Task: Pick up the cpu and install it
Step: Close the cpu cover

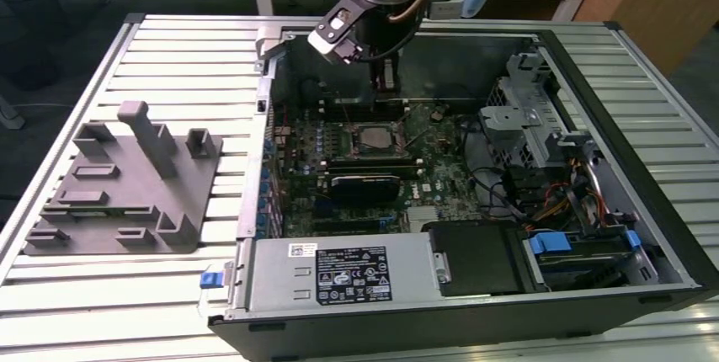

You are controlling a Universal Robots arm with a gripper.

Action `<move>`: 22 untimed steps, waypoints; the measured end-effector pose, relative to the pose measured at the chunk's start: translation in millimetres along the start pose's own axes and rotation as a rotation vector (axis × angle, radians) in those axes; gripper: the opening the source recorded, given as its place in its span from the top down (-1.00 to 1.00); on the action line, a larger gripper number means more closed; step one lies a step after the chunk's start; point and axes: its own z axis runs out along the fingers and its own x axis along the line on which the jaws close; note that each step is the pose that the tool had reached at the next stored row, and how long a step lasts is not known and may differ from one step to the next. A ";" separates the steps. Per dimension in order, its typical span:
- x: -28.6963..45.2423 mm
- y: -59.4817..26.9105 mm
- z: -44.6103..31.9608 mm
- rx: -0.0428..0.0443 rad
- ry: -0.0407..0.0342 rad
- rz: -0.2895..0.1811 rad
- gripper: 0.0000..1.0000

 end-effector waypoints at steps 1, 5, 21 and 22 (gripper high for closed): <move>0.0 0.0 0.0 -0.0001 0.0002 0.000 0.79; 0.0 0.3 -0.2 0.0001 0.0000 0.000 0.79; -0.5 51.3 2.3 0.0000 0.0001 0.000 0.79; -0.6 54.1 2.4 0.0000 0.0001 0.000 0.79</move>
